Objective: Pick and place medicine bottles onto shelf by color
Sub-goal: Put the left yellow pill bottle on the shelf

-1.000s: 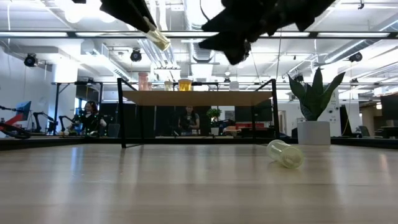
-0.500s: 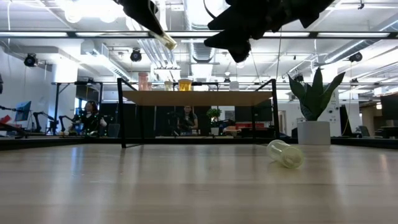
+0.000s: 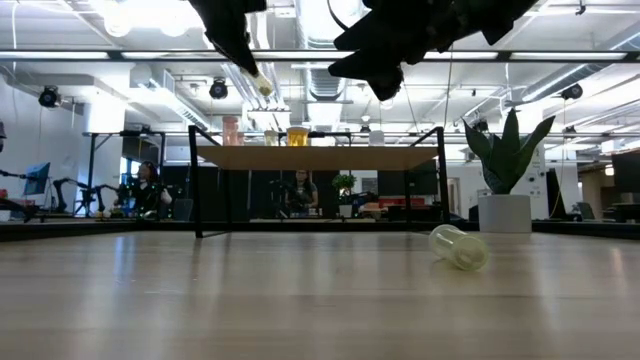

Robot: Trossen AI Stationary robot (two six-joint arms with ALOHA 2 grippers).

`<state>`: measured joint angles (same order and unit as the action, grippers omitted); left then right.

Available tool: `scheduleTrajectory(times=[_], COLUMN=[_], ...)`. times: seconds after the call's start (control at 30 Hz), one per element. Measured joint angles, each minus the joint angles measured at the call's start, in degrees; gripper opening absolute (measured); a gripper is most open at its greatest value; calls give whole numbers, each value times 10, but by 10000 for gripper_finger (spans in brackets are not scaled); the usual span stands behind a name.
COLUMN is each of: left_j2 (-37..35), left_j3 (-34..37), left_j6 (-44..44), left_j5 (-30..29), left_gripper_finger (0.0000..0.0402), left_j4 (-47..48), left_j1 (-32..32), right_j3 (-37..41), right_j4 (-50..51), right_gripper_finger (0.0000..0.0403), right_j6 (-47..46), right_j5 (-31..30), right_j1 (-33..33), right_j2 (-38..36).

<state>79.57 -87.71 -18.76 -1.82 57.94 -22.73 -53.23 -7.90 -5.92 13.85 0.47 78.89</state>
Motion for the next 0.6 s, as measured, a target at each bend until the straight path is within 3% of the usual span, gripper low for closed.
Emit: scheduleTrajectory(times=[0.27,0.6], left_j2=[111,225], left_j3=[-133,-270], left_j6=[-27,-54], left_j5=[2,1], left_gripper_finger=[100,100], left_j4=[131,230], left_j1=[-40,-66], right_j3=[0,0], right_j4=[0,2], right_gripper_finger=[189,189], right_j6=[0,0], right_j5=[0,0], right_j1=[0,0], right_j2=[0,0])
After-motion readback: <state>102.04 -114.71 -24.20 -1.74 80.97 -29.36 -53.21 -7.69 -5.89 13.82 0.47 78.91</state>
